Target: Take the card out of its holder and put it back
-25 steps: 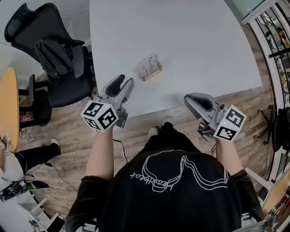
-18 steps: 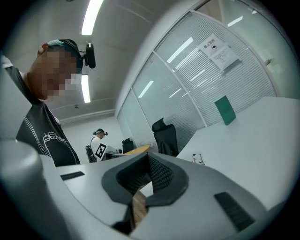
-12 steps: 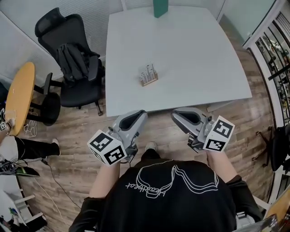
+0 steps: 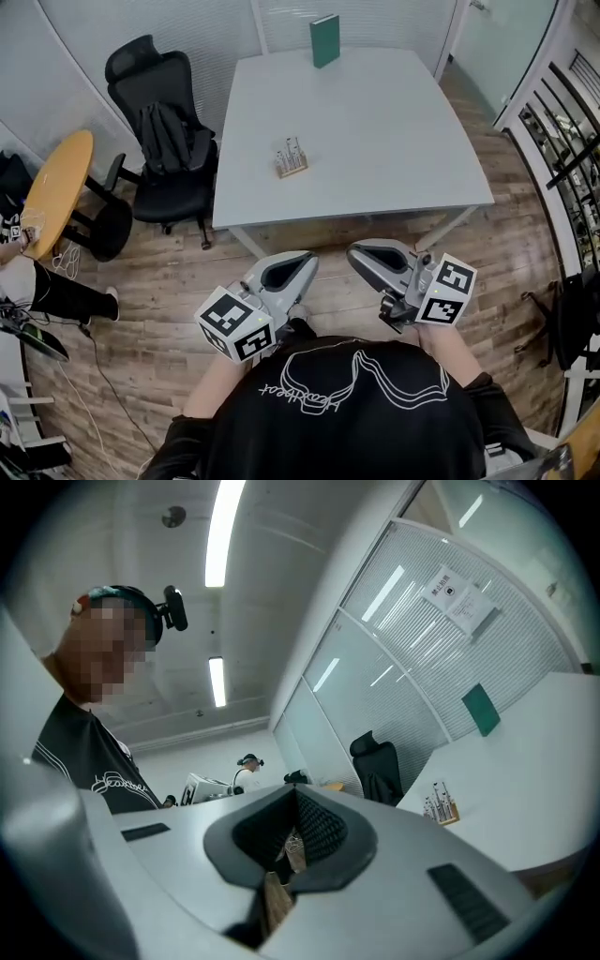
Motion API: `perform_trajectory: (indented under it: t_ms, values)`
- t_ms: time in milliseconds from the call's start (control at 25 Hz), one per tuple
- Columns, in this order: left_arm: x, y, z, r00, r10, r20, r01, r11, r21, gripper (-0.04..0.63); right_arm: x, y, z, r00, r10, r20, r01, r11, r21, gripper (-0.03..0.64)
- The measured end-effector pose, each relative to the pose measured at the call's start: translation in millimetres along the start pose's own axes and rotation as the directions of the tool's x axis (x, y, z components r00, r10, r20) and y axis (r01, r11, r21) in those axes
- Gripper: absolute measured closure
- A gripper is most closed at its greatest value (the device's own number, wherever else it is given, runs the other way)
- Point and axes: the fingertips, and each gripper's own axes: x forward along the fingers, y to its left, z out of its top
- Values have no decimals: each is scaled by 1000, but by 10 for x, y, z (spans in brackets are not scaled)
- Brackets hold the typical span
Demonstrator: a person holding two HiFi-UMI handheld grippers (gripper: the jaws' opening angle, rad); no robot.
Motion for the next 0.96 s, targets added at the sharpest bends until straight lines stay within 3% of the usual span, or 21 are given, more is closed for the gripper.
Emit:
perform_trajectory:
  t_ms: [400,960]
  values:
    - [-114,-547,-11,999,9,33,-10,1000,24,581,-367,400,-16,1000,-6,-24,4,995,-99,611]
    - [-114,-568,72,999,22,32,-24,998,62,581,-351,422,8,999,-11,-42,6,993,-115,611]
